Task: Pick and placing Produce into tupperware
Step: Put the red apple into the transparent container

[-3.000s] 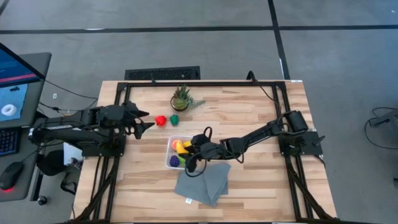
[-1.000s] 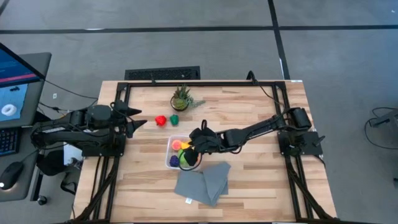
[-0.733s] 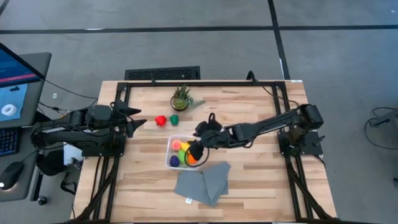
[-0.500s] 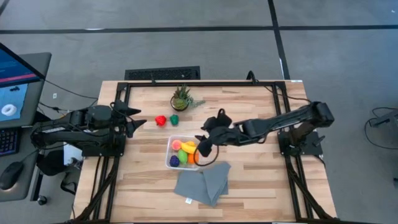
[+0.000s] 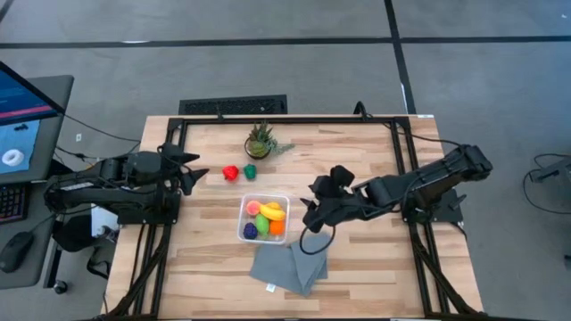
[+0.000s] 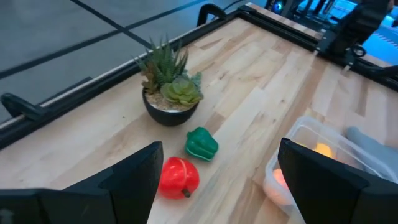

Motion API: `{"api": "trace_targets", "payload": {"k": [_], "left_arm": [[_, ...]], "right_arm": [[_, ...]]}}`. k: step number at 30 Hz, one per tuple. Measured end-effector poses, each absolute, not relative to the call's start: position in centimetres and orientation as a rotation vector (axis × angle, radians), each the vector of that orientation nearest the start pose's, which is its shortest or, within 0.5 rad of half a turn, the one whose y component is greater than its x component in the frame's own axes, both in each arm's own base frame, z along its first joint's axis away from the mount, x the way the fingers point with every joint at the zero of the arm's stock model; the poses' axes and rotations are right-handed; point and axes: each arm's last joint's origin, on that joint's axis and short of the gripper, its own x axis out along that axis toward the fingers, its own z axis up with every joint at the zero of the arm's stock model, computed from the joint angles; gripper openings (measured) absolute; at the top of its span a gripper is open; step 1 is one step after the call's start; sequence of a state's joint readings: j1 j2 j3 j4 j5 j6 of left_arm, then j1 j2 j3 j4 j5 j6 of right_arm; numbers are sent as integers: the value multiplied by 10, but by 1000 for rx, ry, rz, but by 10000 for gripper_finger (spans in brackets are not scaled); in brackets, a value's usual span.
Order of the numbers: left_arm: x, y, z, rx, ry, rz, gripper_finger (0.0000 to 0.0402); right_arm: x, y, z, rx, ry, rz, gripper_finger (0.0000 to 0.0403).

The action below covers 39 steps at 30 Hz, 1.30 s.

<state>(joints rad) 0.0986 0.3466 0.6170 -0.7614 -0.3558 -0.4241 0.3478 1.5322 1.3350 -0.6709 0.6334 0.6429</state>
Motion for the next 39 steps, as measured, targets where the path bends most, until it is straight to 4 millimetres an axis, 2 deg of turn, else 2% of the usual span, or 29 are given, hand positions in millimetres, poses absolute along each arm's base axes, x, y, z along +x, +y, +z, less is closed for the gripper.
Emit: {"api": "trace_targets", "payload": {"k": [8, 15, 18, 26, 31, 39], "left_arm": [[74, 18, 272, -302, 395, 545, 306], [74, 18, 271, -321, 407, 555, 306], [77, 18, 269, -332, 422, 562, 306], [94, 20, 264, -378, 492, 597, 306], [104, 21, 257, -338, 586, 606, 306], [114, 23, 249, -251, 689, 621, 306]], "right_arm": [[287, 102, 298, 120, 767, -574, 245], [270, 102, 299, 21, 758, -654, 245], [260, 97, 293, 4, 764, -666, 245], [235, 86, 278, 70, 662, -585, 245], [223, 78, 270, 107, 604, -544, 245], [225, 69, 263, 207, 513, -545, 245]]}}
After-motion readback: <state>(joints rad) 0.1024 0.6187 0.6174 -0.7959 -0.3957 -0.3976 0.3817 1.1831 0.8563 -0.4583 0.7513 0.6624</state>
